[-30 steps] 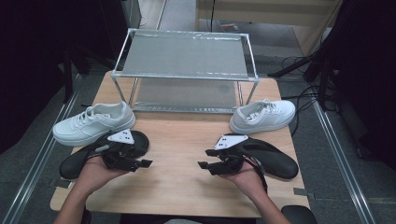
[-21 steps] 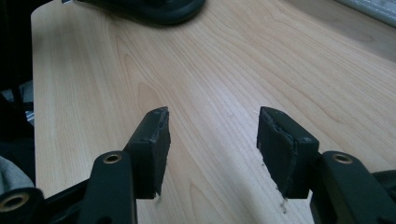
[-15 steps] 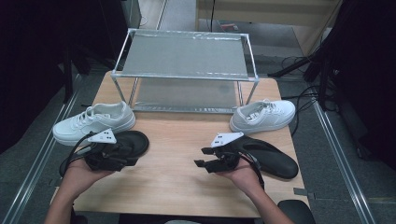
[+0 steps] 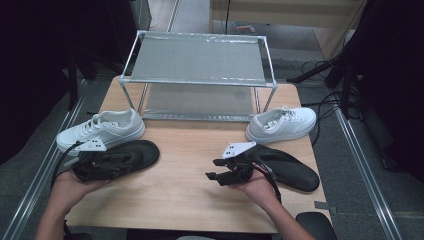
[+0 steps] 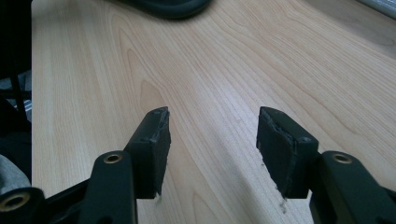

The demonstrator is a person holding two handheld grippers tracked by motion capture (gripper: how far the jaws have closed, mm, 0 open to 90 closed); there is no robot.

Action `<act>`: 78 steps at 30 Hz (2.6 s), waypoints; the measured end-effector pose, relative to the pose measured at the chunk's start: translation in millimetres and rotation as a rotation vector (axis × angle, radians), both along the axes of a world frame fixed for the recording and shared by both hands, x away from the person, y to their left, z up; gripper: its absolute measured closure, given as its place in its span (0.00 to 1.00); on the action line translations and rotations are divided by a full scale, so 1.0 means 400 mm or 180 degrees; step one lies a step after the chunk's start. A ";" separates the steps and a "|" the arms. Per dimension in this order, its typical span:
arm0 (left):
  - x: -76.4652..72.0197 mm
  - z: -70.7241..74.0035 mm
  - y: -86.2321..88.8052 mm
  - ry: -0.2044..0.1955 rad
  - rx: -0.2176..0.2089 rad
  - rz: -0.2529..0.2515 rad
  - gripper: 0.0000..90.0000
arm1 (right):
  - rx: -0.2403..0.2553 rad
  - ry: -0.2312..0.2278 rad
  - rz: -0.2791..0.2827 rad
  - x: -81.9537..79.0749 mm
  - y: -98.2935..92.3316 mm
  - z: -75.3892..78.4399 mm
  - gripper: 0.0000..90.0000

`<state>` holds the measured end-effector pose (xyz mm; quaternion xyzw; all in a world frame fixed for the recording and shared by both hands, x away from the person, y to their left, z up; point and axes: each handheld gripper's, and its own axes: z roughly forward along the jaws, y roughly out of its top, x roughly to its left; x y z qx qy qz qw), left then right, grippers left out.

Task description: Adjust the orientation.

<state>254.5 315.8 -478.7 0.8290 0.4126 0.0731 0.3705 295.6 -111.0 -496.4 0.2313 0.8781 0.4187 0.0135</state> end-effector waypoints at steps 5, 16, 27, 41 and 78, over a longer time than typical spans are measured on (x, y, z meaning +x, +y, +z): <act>0.014 -0.041 0.020 0.0047 0.0040 0.0014 0.59 | -0.0015 0.0010 0.0003 0.001 0.003 -0.003 0.51; 0.034 -0.078 0.042 0.0137 -0.0103 -0.0135 0.67 | -0.0047 0.0007 0.0001 0.002 0.006 -0.007 0.51; 0.038 -0.087 0.032 0.0129 -0.0055 -0.0273 0.77 | -0.0052 0.0006 0.0019 0.001 0.009 -0.008 0.52; 0.030 -0.062 0.008 0.0086 0.0069 -0.0390 0.90 | -0.0053 0.0001 0.0008 0.002 0.009 -0.008 0.52; 0.089 0.041 -0.230 0.0175 -0.0030 -0.0432 0.91 | 0.0036 -0.0036 -0.0231 -0.013 -0.029 -0.002 0.52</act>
